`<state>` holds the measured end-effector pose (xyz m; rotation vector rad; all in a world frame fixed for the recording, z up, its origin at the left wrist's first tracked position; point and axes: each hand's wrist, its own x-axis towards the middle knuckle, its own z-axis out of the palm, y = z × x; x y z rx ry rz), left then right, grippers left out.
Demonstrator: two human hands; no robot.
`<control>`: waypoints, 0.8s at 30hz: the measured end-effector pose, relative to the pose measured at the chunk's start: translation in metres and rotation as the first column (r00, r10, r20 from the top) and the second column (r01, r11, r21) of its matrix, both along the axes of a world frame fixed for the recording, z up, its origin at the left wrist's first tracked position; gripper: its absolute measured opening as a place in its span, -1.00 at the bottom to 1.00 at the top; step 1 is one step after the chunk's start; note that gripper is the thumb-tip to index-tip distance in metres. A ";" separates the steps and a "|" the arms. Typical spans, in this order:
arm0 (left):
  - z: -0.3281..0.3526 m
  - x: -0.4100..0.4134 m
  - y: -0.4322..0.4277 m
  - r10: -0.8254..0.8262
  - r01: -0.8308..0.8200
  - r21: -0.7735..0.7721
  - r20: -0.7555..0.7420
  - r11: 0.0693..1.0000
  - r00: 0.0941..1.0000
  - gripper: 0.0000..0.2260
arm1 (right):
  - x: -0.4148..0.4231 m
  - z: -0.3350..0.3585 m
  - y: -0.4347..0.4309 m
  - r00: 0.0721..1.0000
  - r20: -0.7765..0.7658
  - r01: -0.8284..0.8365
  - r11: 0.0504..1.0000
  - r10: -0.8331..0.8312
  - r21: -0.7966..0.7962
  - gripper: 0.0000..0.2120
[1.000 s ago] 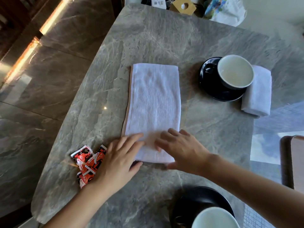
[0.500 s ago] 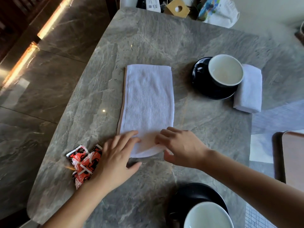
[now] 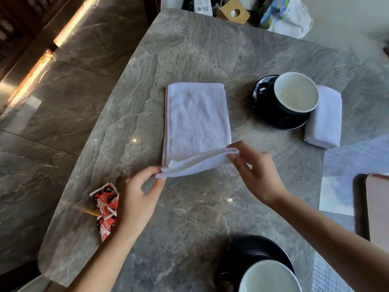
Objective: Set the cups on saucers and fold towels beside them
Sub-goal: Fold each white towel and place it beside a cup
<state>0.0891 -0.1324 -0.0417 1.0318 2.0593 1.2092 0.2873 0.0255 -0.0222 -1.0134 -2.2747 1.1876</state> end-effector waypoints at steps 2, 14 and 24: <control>0.007 0.001 0.003 0.032 -0.034 0.014 0.122 0.999 0.992 -0.78 | 0.000 -0.001 -0.001 0.998 -0.014 0.060 0.998 -0.060 -0.001 -0.89; 0.036 -0.017 0.012 -0.028 0.157 -0.165 0.595 0.974 0.803 -0.85 | 0.010 0.007 0.015 0.990 0.139 0.122 0.610 -0.019 -0.783 -0.71; 0.012 -0.006 0.066 0.018 0.043 -0.140 0.411 0.989 0.911 -0.84 | 0.002 -0.016 0.021 0.947 0.127 0.315 0.767 -0.297 -0.560 -0.71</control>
